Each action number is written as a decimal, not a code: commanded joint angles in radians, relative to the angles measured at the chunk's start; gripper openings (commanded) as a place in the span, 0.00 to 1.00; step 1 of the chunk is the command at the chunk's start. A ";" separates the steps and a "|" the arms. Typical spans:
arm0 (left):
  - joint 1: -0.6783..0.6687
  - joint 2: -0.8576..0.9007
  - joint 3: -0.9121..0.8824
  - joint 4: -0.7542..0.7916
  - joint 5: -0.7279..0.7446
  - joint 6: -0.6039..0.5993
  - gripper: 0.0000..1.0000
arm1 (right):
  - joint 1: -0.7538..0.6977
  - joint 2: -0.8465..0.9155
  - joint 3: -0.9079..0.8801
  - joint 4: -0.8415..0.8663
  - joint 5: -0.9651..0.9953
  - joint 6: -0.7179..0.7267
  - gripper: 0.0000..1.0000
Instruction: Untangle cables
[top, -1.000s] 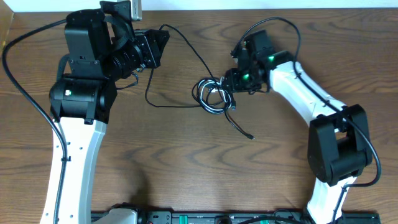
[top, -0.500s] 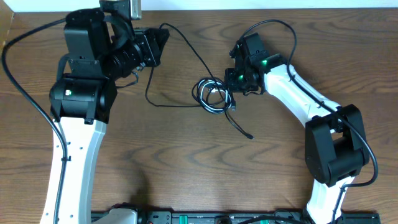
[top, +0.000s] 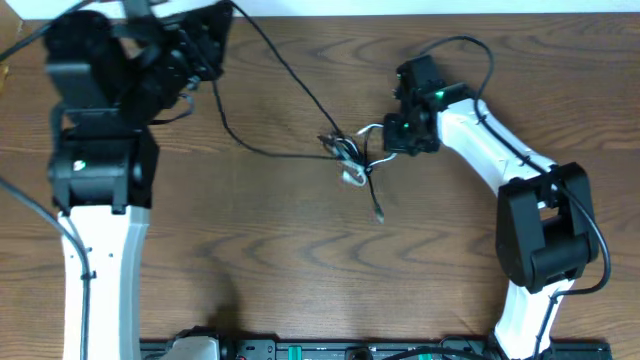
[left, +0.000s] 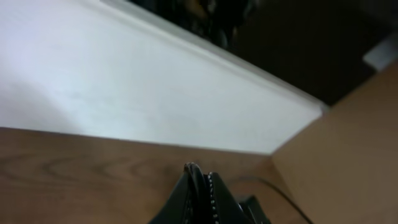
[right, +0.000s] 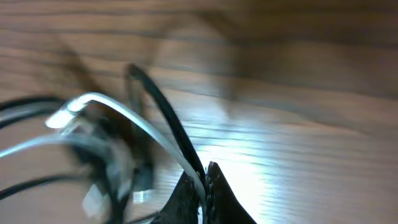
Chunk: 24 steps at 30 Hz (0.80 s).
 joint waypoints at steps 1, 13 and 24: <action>0.070 -0.024 0.024 0.024 0.000 -0.082 0.07 | -0.063 0.020 -0.004 -0.027 0.055 0.002 0.01; 0.231 -0.018 0.024 -0.037 0.000 -0.164 0.08 | -0.290 0.020 -0.004 -0.137 0.050 -0.107 0.01; 0.106 0.082 0.023 -0.332 0.001 -0.019 0.08 | -0.328 0.007 -0.001 -0.150 -0.223 -0.348 0.01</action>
